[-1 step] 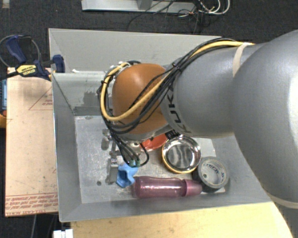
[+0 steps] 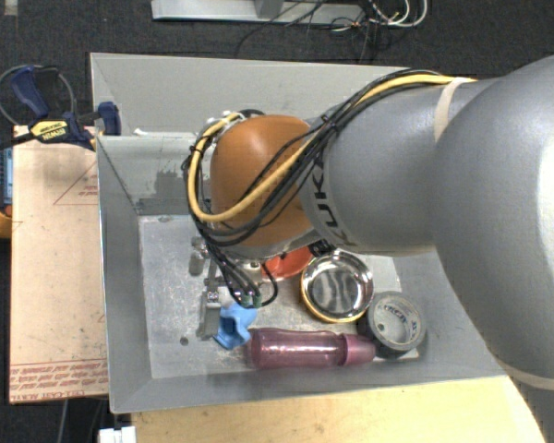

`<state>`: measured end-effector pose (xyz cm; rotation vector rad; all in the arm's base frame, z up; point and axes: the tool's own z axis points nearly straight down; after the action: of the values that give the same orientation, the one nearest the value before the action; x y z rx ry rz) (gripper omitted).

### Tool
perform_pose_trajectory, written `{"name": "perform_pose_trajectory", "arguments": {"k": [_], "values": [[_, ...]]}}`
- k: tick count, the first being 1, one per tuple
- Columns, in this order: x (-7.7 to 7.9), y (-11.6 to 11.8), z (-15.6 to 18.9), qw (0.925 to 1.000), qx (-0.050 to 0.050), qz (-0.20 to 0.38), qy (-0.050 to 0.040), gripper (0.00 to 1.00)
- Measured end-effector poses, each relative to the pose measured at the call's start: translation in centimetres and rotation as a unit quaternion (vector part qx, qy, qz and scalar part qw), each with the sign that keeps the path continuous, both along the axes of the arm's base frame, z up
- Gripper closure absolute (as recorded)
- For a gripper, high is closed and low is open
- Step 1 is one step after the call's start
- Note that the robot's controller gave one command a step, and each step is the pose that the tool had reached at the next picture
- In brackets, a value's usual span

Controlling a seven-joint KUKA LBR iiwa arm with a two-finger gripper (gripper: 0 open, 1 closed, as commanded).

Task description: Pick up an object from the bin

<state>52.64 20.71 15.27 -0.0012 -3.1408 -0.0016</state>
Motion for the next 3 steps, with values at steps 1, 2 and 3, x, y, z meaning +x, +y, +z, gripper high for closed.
{"name": "perform_pose_trajectory", "arguments": {"k": [1, 2, 3], "values": [[-3.2, -7.6, -8.3, 0.9992, 0.001, -0.039, -0.0005, 0.00], [-3.8, -11.4, -2.1, 0.9999, 0.005, 0.006, -0.0070, 0.00], [-3.4, -8.0, -7.5, 0.9996, 0.002, -0.029, 0.0001, 0.00]]}}
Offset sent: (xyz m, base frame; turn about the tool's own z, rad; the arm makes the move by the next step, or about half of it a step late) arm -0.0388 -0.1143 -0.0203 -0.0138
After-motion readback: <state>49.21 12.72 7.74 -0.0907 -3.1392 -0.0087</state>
